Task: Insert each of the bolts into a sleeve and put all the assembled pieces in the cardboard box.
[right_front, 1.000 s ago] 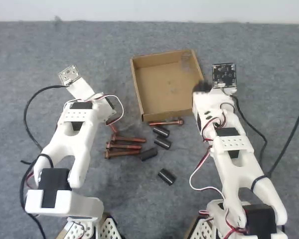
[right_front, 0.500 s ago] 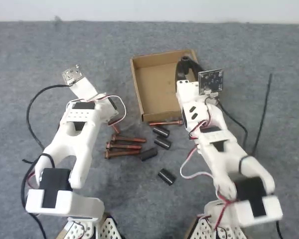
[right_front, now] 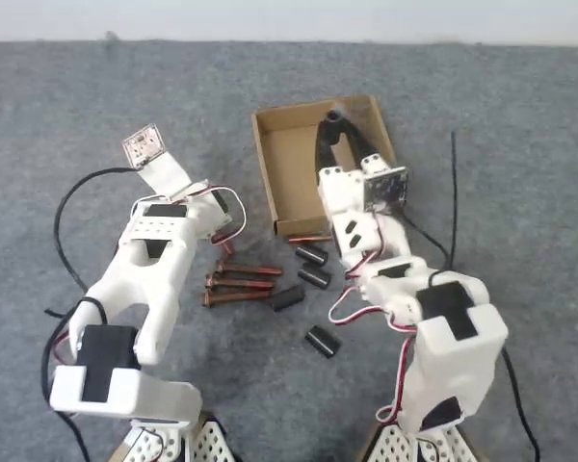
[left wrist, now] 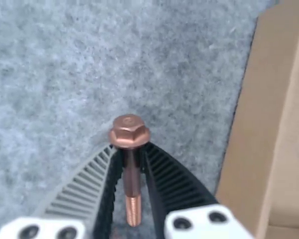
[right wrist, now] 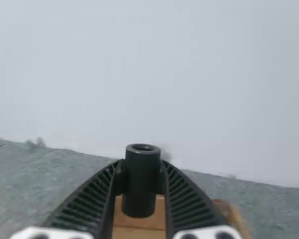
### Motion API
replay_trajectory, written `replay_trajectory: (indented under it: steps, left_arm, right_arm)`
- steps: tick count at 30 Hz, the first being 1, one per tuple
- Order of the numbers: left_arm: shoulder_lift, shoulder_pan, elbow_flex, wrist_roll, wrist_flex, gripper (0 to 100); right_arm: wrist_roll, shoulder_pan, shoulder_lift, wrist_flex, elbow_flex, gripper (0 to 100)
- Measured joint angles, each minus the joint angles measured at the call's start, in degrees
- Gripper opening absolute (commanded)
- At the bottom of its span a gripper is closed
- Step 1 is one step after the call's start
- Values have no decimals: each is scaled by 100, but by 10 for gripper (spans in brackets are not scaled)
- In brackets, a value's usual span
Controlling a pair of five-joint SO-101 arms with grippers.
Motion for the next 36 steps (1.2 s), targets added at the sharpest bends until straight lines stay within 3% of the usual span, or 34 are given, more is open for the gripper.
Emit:
replay_trajectory:
  steps: [18,36]
  left_arm:
    - [0,0,0,-9,0,12]
    - [0,0,0,-9,0,12]
  right_arm:
    - [0,-378,105,-2444,2585,6]
    - [-123,-387,-105,-2848,3895,6]
